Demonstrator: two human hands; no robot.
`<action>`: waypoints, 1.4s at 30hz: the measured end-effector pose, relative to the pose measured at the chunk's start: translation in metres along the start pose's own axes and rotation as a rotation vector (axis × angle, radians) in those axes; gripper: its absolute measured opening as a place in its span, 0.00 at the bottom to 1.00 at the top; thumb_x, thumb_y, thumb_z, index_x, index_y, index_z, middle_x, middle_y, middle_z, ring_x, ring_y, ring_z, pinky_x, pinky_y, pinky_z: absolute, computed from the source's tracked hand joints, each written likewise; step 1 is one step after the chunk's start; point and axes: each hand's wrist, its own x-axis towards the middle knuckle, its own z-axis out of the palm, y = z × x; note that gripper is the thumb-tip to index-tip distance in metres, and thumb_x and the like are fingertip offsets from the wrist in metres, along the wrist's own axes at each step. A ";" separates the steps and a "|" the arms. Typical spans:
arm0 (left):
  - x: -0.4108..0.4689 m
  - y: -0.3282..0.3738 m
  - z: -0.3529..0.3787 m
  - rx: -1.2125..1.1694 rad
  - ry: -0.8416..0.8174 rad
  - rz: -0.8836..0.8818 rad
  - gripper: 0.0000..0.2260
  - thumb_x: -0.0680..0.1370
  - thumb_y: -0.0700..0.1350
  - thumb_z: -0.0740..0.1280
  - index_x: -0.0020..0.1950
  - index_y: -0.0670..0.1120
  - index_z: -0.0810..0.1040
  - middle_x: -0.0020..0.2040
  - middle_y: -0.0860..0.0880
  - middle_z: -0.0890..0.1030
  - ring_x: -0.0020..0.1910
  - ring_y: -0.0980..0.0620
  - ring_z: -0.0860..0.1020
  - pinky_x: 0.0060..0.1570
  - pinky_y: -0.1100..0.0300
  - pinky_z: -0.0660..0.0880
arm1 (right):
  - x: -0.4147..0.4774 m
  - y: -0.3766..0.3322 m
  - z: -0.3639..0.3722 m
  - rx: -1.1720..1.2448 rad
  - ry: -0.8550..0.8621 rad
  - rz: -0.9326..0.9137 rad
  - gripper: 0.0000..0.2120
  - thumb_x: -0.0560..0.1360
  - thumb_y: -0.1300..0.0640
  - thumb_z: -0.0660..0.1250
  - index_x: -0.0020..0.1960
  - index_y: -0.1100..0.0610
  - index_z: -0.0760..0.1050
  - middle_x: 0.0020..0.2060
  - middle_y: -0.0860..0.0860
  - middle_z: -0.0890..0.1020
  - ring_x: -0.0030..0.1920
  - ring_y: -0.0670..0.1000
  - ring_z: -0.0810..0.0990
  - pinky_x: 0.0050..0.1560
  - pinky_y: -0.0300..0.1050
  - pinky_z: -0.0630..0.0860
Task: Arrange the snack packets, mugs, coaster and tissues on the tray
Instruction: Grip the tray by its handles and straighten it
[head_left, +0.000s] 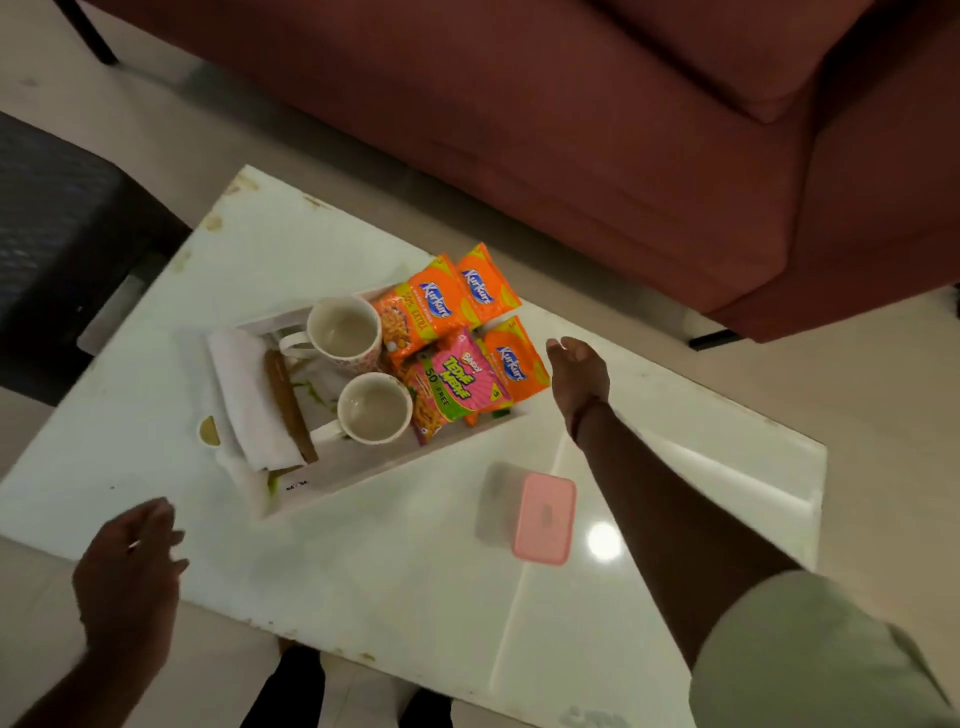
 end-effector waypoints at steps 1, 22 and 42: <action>0.008 0.005 0.005 0.006 -0.031 0.011 0.17 0.81 0.47 0.62 0.68 0.41 0.72 0.51 0.47 0.78 0.49 0.52 0.78 0.36 0.66 0.79 | 0.011 -0.006 0.004 -0.026 -0.050 0.002 0.20 0.81 0.51 0.62 0.68 0.61 0.74 0.67 0.58 0.77 0.69 0.57 0.73 0.70 0.48 0.67; 0.078 0.035 0.046 0.005 -0.147 -0.112 0.12 0.76 0.39 0.69 0.60 0.41 0.81 0.47 0.42 0.83 0.47 0.45 0.81 0.51 0.51 0.78 | 0.063 -0.030 0.040 0.115 -0.284 0.377 0.13 0.76 0.50 0.70 0.54 0.58 0.82 0.53 0.60 0.84 0.52 0.62 0.84 0.59 0.62 0.78; 0.184 0.145 0.078 0.258 -0.350 0.126 0.14 0.78 0.41 0.69 0.62 0.40 0.79 0.55 0.40 0.82 0.47 0.47 0.81 0.49 0.53 0.79 | -0.047 0.040 0.041 0.441 -0.034 0.335 0.15 0.78 0.52 0.68 0.49 0.65 0.83 0.46 0.62 0.85 0.43 0.56 0.83 0.54 0.55 0.82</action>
